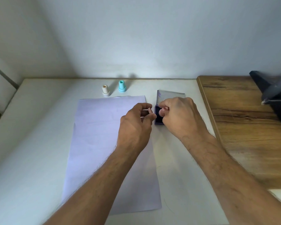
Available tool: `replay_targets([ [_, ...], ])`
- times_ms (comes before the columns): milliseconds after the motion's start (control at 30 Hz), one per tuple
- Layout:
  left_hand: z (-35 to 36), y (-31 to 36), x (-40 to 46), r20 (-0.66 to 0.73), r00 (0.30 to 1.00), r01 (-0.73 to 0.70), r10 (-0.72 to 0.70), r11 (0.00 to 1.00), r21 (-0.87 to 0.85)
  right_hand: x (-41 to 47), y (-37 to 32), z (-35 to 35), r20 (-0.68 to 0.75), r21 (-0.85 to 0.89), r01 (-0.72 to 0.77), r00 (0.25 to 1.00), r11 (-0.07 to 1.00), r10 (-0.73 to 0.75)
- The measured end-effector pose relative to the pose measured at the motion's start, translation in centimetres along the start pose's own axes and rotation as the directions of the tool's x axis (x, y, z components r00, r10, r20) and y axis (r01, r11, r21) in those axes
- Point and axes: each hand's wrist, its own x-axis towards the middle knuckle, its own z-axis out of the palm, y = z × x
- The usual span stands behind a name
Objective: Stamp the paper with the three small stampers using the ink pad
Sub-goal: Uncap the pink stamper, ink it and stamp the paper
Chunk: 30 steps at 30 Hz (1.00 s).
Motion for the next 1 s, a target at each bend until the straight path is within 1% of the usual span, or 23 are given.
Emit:
replay_targets([
  [167,0.07,-0.21,0.07,0.015,1.000,0.001,-0.001,1.000,-0.004,-0.03,0.12,0.20,0.024,-0.090,0.029,0.999,0.996,-0.027],
  [367,0.24,-0.09,-0.04,0.024,1.000,-0.005,0.005,1.000,-0.003,0.21,0.02,0.28,-0.016,-0.104,0.026,0.999,0.994,-0.028],
  [700,0.22,-0.41,-0.01,0.058,0.998,0.012,-0.011,1.000,-0.016,-0.01,-0.12,-0.09,-0.065,-0.024,-0.037,0.997,0.999,0.035],
  [833,0.14,-0.46,-0.02,0.074,0.997,0.002,-0.002,1.000,-0.006,0.06,-0.27,-0.28,-0.032,-0.043,-0.027,0.999,0.999,0.026],
  [1000,0.11,-0.49,-0.13,0.087,0.996,-0.013,0.012,1.000,0.012,-0.08,-0.08,-0.18,-0.039,0.003,-0.041,0.998,0.999,0.041],
])
